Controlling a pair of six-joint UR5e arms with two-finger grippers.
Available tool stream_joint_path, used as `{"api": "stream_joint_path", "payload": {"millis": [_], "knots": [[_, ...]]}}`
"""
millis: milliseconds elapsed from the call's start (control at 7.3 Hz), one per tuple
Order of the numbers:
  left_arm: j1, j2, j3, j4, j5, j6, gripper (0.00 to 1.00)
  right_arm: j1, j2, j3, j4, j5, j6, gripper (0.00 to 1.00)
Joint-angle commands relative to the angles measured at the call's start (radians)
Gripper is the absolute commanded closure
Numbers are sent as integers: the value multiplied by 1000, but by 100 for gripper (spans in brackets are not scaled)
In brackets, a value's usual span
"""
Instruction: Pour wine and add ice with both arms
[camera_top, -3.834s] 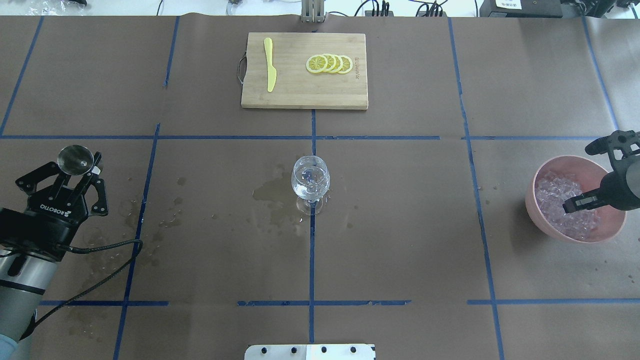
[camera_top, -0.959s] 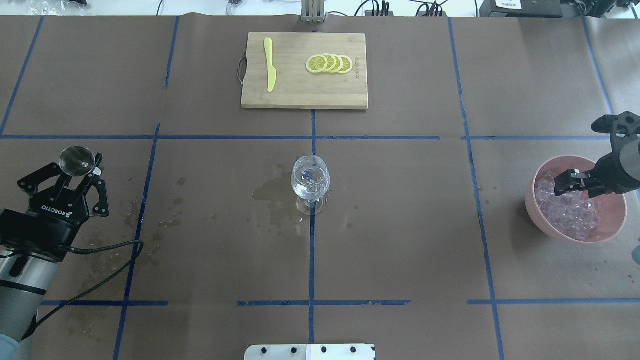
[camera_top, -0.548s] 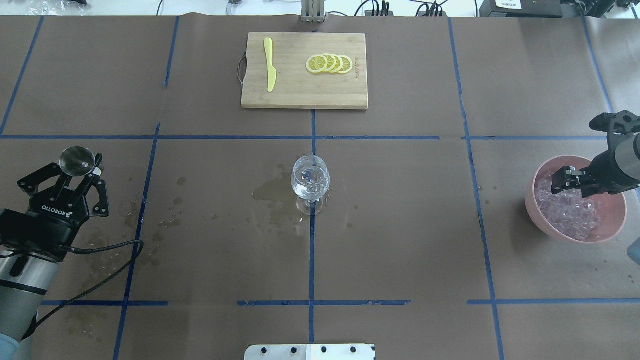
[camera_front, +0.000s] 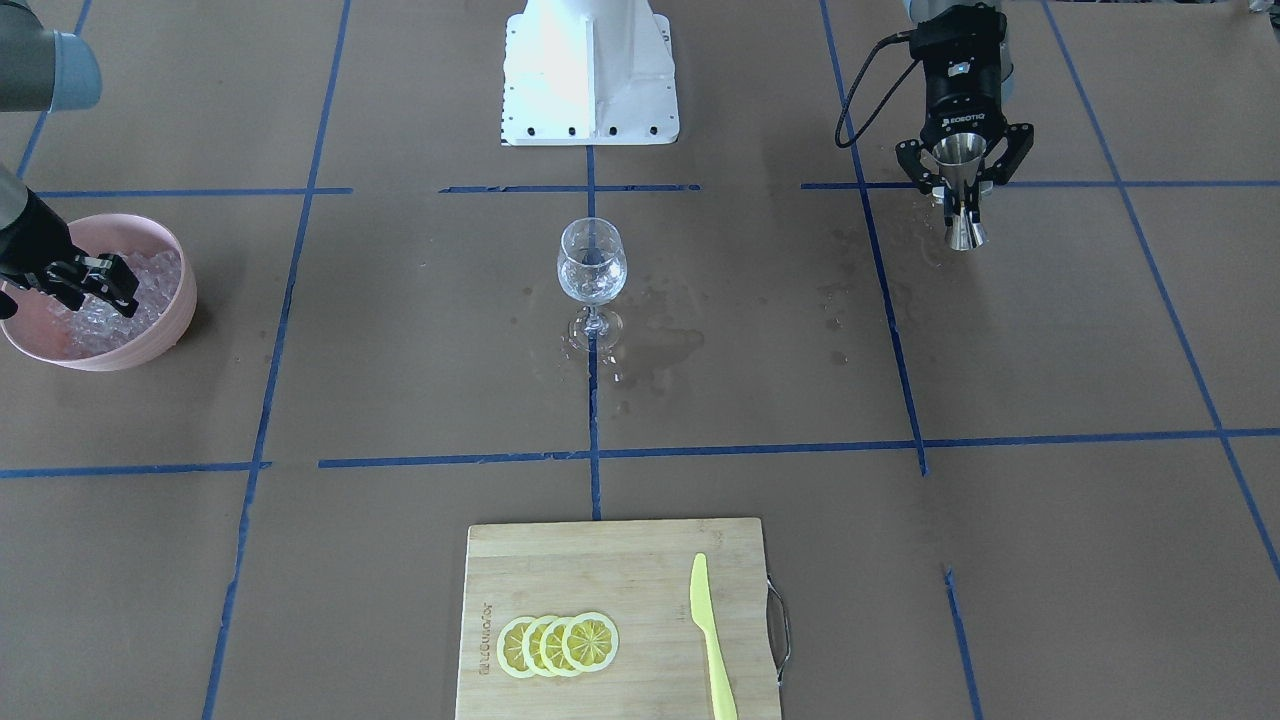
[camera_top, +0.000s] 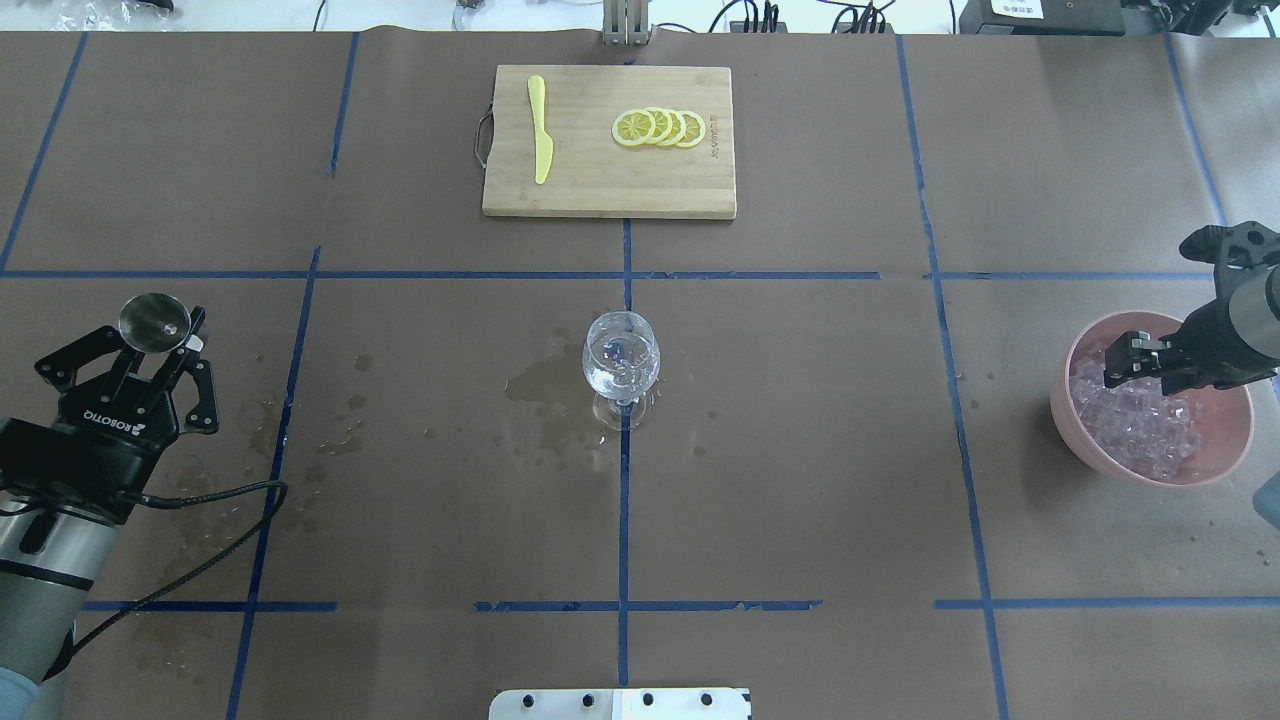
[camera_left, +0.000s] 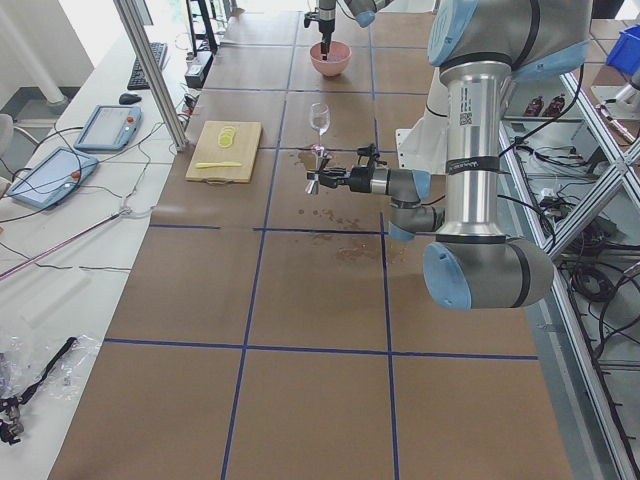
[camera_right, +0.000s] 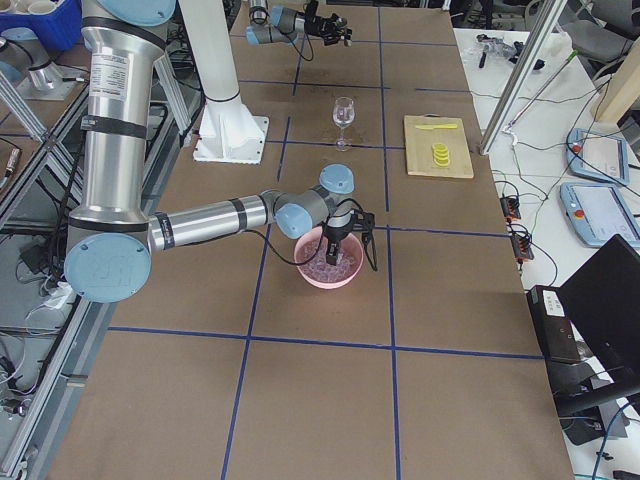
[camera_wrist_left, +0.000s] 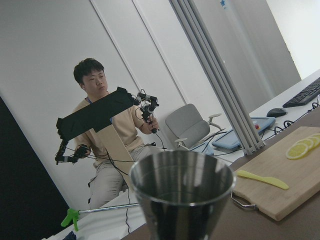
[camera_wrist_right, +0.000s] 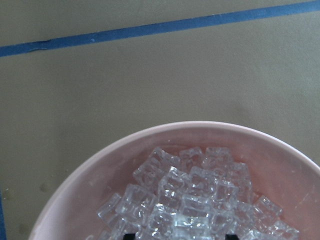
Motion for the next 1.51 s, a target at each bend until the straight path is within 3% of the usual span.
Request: {"api": "stream_joint_path", "payload": {"millis": [0,137,411,685,1096,1369], "knots": [[0,0,0,0,0,0,100,6,0,-3,0,0,0,34],[2,0,3,-2,0,0,100,7,0,-6,0,0,0,37],[0,0,5,-3,0,0,100,7,0,-8,0,0,0,57],[0,0,6,-3,0,0,100,7,0,-8,-2,2,-1,68],[2,0,6,-3,0,0,100,22,-1,-5,0,17,-9,95],[2,0,17,-3,0,-2,100,76,-3,17,-2,81,-15,100]]}}
